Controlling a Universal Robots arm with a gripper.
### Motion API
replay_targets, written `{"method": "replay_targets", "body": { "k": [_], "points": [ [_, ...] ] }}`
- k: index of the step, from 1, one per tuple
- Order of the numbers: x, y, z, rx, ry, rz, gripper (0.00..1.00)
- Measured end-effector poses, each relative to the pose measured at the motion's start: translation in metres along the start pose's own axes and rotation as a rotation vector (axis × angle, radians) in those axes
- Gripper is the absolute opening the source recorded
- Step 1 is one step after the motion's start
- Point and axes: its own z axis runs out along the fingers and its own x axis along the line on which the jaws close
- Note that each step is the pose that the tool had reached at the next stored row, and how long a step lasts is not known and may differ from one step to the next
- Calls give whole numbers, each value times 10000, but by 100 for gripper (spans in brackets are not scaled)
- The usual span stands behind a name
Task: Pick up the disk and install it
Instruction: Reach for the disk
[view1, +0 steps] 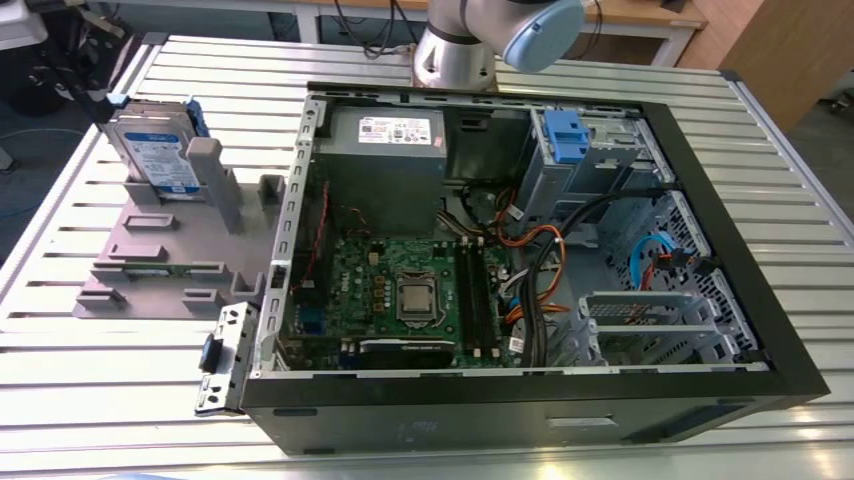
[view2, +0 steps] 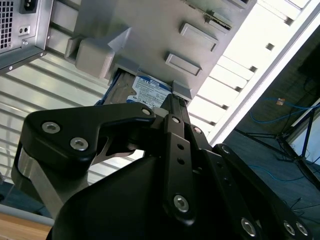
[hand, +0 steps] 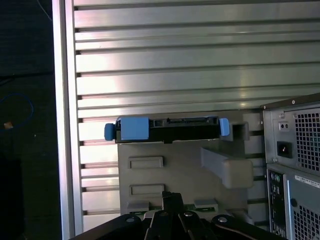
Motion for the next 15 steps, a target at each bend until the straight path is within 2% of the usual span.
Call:
{"method": "replay_targets", "body": {
  "k": [15],
  "points": [
    [43,0,10,-1,-1,0,11]
  ]
}}
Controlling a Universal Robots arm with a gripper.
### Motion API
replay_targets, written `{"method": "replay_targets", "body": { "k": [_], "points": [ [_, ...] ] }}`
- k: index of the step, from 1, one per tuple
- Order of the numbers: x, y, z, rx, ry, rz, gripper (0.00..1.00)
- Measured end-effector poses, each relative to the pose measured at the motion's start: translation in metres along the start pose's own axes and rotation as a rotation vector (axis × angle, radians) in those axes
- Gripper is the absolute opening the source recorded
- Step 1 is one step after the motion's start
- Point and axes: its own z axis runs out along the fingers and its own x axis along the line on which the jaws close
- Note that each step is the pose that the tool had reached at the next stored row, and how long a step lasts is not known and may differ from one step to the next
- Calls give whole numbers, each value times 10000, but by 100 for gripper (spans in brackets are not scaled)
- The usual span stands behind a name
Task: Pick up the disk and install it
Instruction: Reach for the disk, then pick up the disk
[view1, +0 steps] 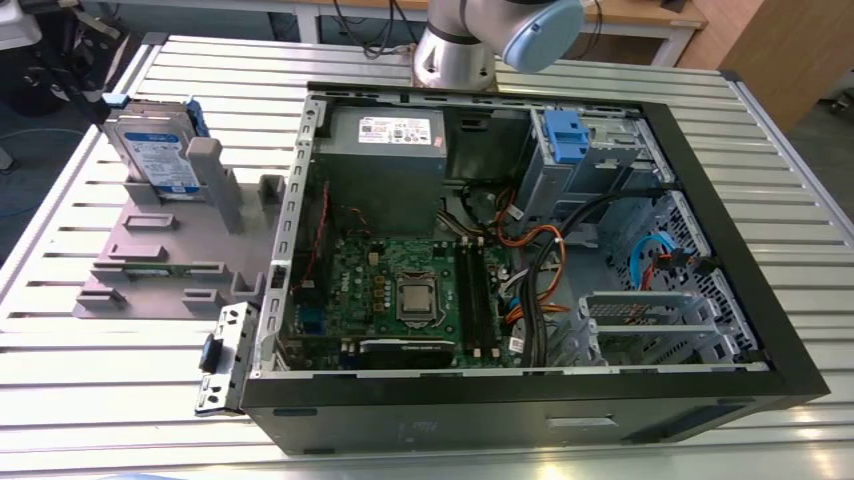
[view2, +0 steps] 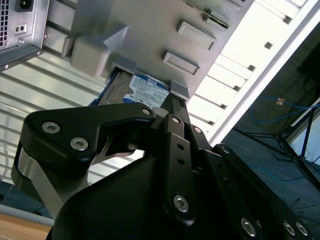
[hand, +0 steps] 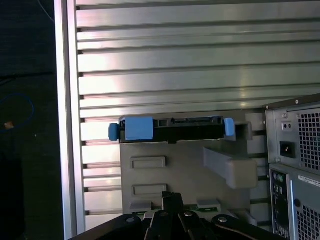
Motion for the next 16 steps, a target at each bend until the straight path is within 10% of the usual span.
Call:
{"method": "replay_targets", "body": {
  "k": [16],
  "points": [
    [9,17,9,1,1,-1,11]
  ]
}}
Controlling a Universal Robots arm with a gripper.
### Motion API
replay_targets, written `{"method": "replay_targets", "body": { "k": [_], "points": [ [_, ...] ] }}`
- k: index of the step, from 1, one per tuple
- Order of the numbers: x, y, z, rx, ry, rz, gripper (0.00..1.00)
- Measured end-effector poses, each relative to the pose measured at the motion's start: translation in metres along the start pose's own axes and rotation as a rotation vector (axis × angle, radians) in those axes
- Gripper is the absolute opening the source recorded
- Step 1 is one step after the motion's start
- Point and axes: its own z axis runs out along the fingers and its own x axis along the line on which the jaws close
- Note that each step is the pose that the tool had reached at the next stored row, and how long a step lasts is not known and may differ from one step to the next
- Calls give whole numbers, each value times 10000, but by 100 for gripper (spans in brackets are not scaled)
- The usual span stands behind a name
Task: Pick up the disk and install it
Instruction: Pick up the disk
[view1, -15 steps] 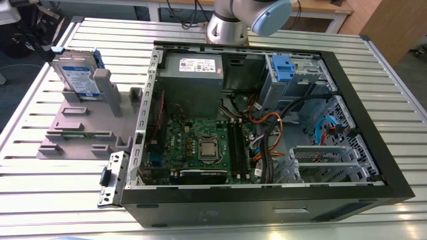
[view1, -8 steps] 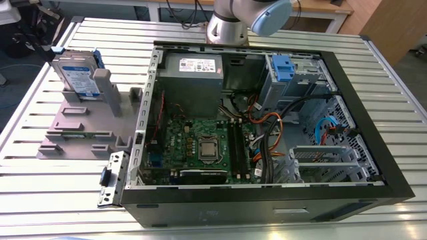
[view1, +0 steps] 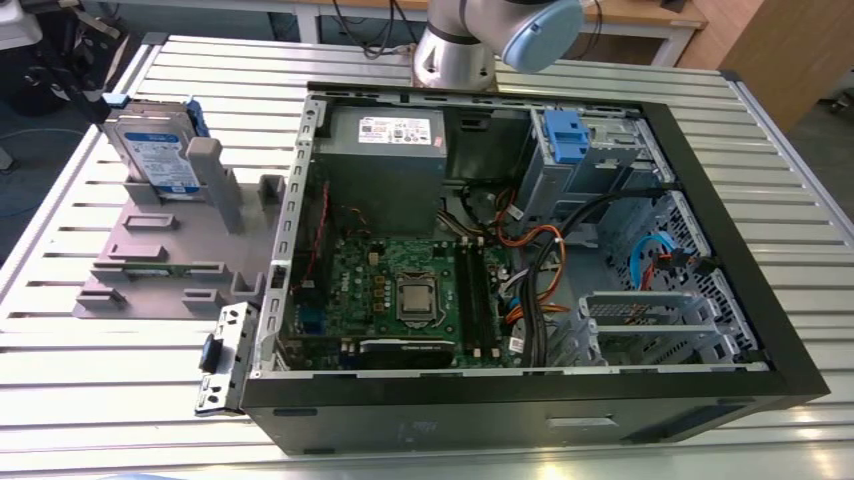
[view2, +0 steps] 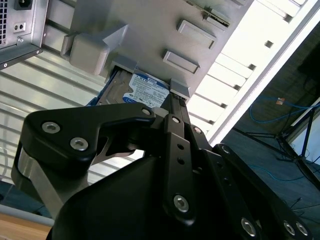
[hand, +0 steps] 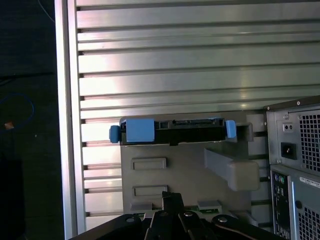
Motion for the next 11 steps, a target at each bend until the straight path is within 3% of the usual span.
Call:
{"method": "replay_targets", "body": {
  "k": [11],
  "points": [
    [0,0,0,-7,11,-283,11]
  ]
}}
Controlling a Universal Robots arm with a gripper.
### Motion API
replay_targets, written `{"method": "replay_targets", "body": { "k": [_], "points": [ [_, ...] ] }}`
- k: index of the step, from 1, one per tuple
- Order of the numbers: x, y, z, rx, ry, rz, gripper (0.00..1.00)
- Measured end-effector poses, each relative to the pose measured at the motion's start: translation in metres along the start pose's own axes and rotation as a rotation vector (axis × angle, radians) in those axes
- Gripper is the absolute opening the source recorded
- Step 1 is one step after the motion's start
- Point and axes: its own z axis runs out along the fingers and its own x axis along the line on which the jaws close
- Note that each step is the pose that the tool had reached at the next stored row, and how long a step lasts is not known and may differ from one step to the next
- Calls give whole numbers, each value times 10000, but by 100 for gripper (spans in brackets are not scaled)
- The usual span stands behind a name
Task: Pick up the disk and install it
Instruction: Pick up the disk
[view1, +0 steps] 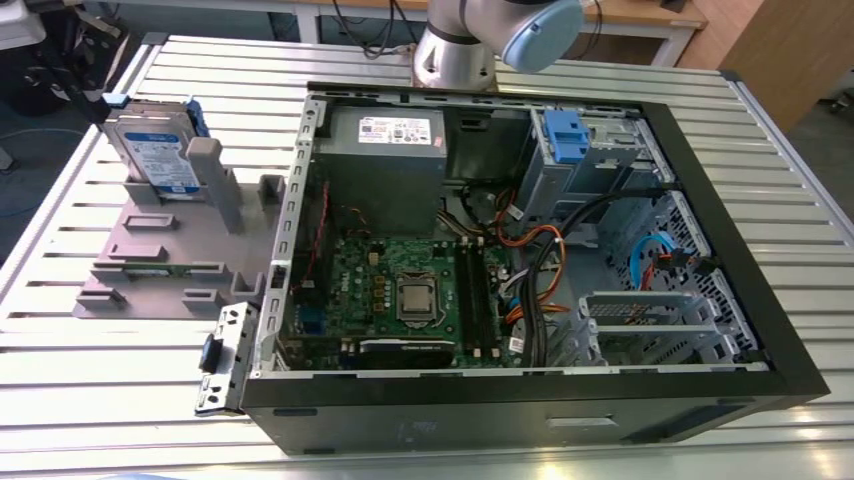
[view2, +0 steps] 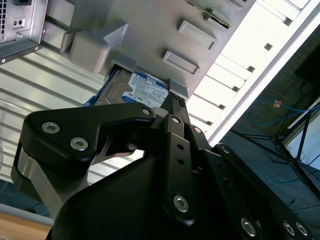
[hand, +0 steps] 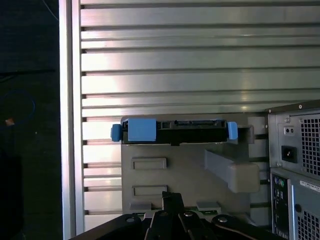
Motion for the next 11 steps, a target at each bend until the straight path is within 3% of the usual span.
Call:
{"method": "replay_targets", "body": {
  "k": [11],
  "points": [
    [0,0,0,-9,15,-380,11]
  ]
}}
